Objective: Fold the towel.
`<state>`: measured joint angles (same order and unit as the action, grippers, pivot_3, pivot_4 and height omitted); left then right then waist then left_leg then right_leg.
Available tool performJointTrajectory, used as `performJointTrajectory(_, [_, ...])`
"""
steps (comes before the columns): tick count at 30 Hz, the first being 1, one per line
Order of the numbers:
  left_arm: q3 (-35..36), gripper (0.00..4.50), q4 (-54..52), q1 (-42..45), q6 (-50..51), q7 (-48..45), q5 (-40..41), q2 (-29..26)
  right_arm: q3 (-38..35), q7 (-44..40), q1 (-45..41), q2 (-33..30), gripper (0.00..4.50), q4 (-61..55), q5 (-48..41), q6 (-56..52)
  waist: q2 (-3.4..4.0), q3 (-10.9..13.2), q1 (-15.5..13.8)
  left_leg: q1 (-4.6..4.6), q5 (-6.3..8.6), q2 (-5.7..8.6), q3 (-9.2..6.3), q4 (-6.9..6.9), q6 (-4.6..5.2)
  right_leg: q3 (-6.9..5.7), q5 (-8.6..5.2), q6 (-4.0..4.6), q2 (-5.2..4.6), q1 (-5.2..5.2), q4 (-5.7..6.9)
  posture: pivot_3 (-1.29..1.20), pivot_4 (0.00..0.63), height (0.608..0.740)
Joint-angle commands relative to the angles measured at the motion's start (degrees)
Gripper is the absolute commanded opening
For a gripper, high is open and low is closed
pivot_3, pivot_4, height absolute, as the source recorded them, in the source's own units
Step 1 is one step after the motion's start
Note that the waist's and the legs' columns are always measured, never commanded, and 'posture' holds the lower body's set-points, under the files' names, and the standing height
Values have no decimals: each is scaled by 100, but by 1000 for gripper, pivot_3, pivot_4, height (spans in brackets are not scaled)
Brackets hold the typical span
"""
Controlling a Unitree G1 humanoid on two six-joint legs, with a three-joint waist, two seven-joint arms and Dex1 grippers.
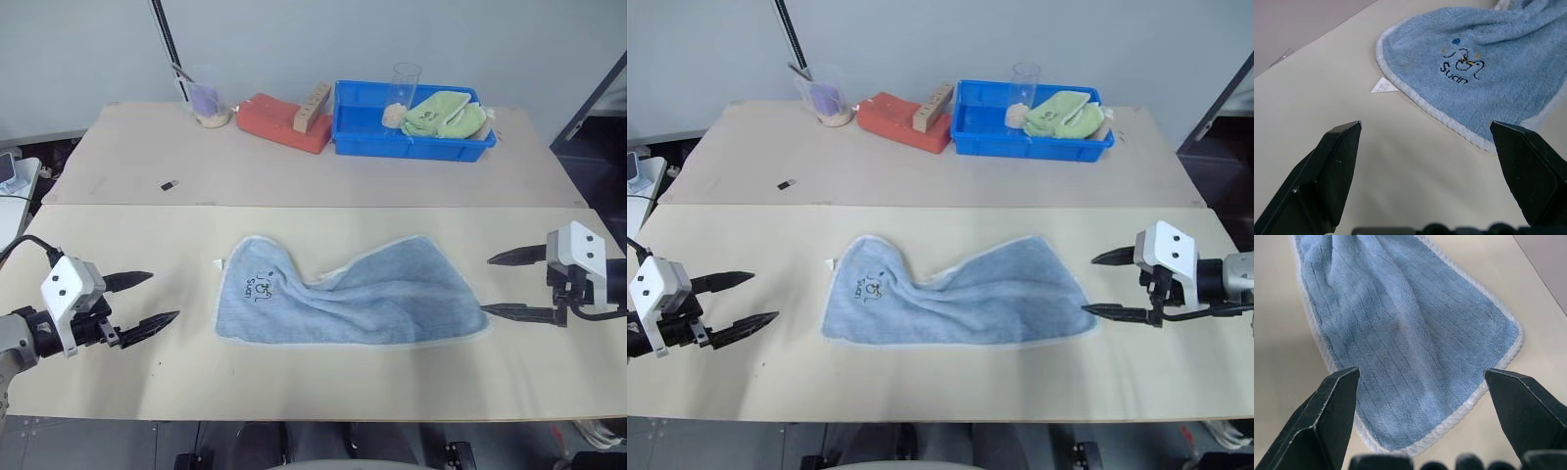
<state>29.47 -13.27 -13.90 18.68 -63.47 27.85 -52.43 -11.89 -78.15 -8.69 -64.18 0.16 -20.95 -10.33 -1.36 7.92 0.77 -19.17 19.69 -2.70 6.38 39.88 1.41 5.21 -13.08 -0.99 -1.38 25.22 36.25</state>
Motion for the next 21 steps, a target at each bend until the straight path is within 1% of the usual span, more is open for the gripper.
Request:
performJointTrajectory(1, [172, 4500, -46, -72, -171, -112, -44, -83, -73, 19, -130, -12, 4466, -82, -34, 44, 0, 0, 0, 0, 0, 0, 0, 0, 0, 0, 0, 0, 0, 0, 0, 0, 150, 717])
performJointTrajectory(9, [176, 4500, -13, -151, -367, -302, -94, -136, 44, 8, -410, 39, 4466, 32, -45, -7, 1, 0, -2, 1, 0, 0, 1, 1, 0, -1, 1, 1, 1, 0, 0, 0, 150, 717])
performJointTrajectory(14, [-1, 4500, -292, -155, -314, -332, -47, -78, 0, 160, -684, 203, 4466, -198, -485, -703, 1, -1, -2, 1, -1, 0, 2, 1, -2, -1, 2, 3, 2, 0, 2, 0, 150, 717])
performJointTrajectory(18, [-373, 4500, -553, -171, -347, -297, -182, -37, -53, 207, -725, 206, 4466, -684, -825, -1213, 3, -1, -10, 0, -1, -1, 1, 1, -1, 0, 2, 3, 1, 1, 1, 0, 150, 717])
performJointTrajectory(20, [-999, 4500, -751, 45, -597, -294, -414, 48, -93, 126, -656, 56, 4466, -1394, -1169, -1584, 8, -3, -22, -2, -1, -1, 0, 1, -1, 0, 2, 3, 1, 1, 1, 0, 150, 717])
performJointTrajectory(21, [-1149, 4500, -819, 73, -680, -298, -467, 69, -140, 114, -604, 6, 4466, -1632, -1283, -1717, 15, -1, -34, -2, -1, 0, -1, 1, -1, 0, 2, 2, 0, 0, 1, 0, 150, 717])
